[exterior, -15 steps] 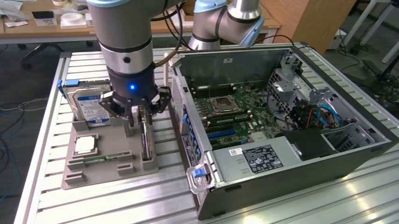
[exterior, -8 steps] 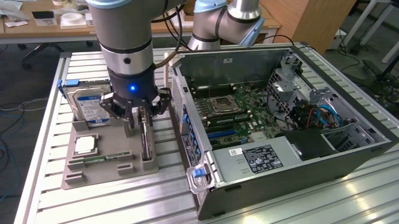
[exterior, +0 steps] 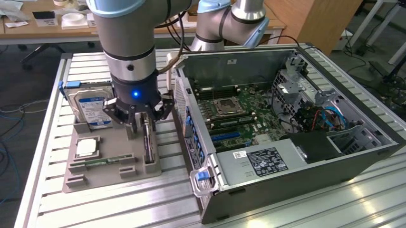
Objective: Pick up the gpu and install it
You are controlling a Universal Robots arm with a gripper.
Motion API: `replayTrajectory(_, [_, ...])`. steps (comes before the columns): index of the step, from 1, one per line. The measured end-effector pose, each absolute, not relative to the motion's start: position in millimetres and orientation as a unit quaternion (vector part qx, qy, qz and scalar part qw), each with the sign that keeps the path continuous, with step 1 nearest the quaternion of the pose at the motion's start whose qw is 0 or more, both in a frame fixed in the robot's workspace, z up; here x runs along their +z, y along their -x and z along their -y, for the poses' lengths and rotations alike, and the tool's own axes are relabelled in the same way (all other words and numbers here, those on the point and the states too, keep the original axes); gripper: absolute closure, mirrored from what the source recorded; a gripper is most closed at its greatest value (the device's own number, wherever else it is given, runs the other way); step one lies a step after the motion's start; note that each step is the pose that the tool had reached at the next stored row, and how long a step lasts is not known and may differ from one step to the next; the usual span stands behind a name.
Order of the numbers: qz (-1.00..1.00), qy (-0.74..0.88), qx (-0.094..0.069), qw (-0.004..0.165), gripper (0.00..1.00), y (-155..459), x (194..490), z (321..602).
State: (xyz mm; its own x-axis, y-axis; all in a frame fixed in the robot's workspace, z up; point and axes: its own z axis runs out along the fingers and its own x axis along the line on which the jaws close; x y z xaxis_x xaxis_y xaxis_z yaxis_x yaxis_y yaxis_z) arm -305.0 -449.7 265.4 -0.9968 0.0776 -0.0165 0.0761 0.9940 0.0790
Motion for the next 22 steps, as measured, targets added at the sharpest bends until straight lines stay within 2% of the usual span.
replayTrajectory(22, [-0.998,-0.038,0.039,0.01,0.53,305.0,233.8,443.5])
